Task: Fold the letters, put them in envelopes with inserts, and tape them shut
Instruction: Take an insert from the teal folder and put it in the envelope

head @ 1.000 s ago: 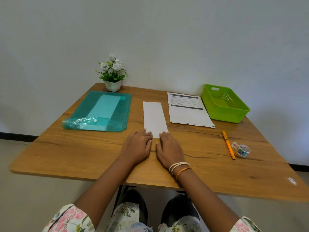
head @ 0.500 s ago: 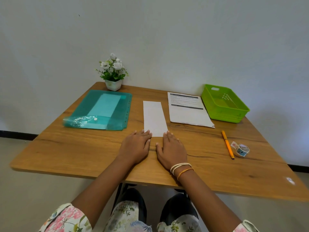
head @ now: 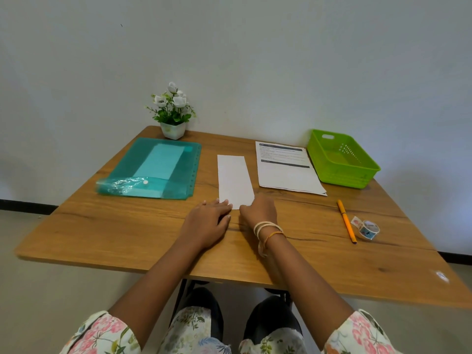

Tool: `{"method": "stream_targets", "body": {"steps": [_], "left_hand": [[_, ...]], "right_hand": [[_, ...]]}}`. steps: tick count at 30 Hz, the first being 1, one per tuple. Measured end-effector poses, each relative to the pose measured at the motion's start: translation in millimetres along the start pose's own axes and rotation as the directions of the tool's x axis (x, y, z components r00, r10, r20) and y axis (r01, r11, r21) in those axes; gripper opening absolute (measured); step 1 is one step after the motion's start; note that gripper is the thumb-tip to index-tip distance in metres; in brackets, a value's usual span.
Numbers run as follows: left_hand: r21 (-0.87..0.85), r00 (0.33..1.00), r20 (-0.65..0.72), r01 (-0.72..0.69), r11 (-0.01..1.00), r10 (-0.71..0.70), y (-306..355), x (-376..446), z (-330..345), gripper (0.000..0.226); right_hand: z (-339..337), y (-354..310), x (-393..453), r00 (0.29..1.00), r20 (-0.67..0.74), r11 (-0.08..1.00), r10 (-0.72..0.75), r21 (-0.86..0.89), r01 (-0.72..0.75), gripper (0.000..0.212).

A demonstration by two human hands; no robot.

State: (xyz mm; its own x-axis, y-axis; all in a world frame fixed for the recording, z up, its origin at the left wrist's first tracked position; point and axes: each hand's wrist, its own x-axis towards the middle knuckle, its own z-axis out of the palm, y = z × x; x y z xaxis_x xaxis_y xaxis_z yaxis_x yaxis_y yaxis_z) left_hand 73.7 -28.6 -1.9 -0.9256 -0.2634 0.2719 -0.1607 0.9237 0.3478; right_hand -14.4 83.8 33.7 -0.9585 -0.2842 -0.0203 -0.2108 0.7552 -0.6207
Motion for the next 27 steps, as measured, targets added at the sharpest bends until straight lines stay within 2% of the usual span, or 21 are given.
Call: {"method": "stream_targets", "body": {"steps": [2,4,7,10,13,16,18,20,22,24,27], "left_hand": [[-0.016,1.0,-0.027,0.005,1.0,-0.005,0,-1,-1,0.041],[-0.021,0.999,-0.045,0.006,1.0,-0.007,0,-2,-1,0.041],[-0.029,0.999,-0.05,0.002,1.0,-0.003,0,-2,-1,0.04],[-0.044,0.999,-0.051,-0.009,0.999,0.007,0,-1,0,0.04],[-0.043,0.998,-0.065,-0.016,0.999,0.013,-1,0,1,0.04],[-0.033,0.994,-0.098,-0.045,0.998,0.042,0,-1,0,0.038],[-0.029,0.989,-0.131,-0.071,0.997,0.067,1,-1,-1,0.036],[-0.032,0.984,-0.168,-0.059,0.998,0.052,0,1,-1,0.041],[-0.039,0.98,-0.198,-0.028,0.999,0.02,1,3,-1,0.047],[-0.045,0.974,-0.223,-0.034,0.998,0.023,1,3,-1,0.045],[-0.117,0.952,-0.304,-0.07,0.991,0.031,1,1,-3,0.035]], "right_hand": [[-5,-4,7,0.997,0.044,0.992,0.057,0.113,-0.062,0.015],[-11,-5,14,0.99,0.068,0.967,0.124,0.216,-0.136,0.028],[-12,-4,24,0.968,0.079,0.908,0.237,0.336,-0.249,0.02],[-10,0,31,0.953,0.087,0.862,0.292,0.407,-0.301,0.017],[-15,-1,33,0.934,0.161,0.833,0.319,0.423,-0.357,0.016],[-17,-2,34,0.924,0.225,0.844,0.31,0.382,-0.376,0.035],[-16,-3,32,0.929,0.228,0.856,0.293,0.371,-0.361,0.04],[-14,-4,27,0.924,0.273,0.815,0.27,0.446,-0.37,0.032],[-14,-6,21,0.908,0.354,0.724,0.225,0.562,-0.399,0.02],[-14,-6,14,0.901,0.401,0.669,0.165,0.626,-0.401,0.008],[-11,-3,9,0.93,0.361,0.699,0.066,0.648,-0.301,0.009]]}}
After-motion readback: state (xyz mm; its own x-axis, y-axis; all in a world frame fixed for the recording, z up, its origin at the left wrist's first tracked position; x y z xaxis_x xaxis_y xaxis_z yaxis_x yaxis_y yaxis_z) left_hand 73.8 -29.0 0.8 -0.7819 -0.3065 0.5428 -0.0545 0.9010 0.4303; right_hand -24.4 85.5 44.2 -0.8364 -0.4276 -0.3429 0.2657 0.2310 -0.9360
